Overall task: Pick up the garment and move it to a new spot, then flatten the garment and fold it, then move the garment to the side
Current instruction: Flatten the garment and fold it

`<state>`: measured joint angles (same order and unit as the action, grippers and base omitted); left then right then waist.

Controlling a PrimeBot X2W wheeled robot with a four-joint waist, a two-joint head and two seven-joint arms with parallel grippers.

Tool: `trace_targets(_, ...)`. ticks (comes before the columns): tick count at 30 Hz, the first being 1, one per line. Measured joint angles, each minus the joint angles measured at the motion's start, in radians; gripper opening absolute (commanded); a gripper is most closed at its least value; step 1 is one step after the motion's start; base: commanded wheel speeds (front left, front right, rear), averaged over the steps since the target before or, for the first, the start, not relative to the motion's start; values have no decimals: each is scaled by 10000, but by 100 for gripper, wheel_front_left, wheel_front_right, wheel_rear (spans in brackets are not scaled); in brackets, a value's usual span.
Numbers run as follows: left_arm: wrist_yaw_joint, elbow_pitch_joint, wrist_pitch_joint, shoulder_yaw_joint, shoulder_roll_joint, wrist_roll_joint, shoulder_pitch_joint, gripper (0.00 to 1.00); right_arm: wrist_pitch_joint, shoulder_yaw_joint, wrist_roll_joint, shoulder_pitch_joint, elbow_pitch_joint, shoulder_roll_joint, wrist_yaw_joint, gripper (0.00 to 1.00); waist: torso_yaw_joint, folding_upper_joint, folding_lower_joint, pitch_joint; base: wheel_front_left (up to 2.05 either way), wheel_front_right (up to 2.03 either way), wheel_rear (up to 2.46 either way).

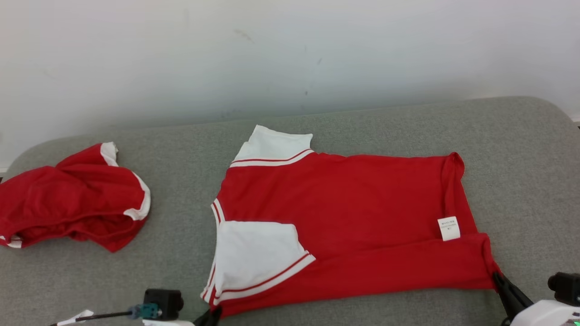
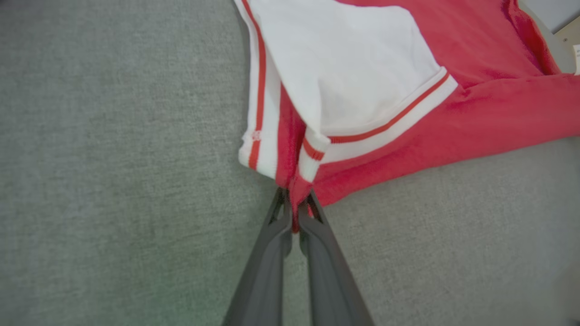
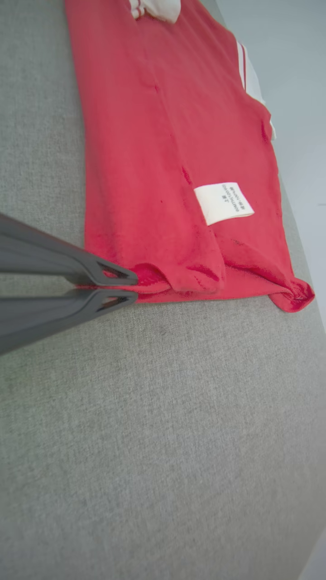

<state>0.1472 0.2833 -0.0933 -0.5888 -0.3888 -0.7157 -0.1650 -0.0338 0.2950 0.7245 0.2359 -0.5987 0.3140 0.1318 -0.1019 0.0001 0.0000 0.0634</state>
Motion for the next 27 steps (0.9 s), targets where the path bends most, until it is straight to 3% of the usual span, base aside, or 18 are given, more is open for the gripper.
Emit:
trace_targets(7,694,-1741,-721,-238,-543,15,1050,0,1024,-669,247,-1276,1252,920,2,0,196,0,0,-58,0,0,0)
trace_targets(16,1402,-3317,-1622,-449,-1037,-42,2071,0,2943,-1795,376,-2702,2775,1335,6,0,280,0,0,-108,0,0,0)
trace_targets(17,1453,-3381,-1653,-449,-1045,-59,2127,28,3103,-1939,314,-2806,2867,1300,8,29,277,0,0,-112,0,0,0)
trace_targets(18,1486,-3427,-1705,-456,-1057,-61,2155,74,3237,-2086,219,-2872,2943,1252,8,77,271,0,0,-120,0,0,0)
trace_targets(19,1501,-3469,-1735,-462,-1057,-67,2165,100,3361,-2199,117,-2929,3028,1210,8,100,265,0,0,-130,0,0,0)
trace_targets(27,1601,-3685,-1835,-353,-1202,-94,2164,100,4061,-2909,-545,-3136,3614,648,2,100,182,0,0,-198,0,0,0)
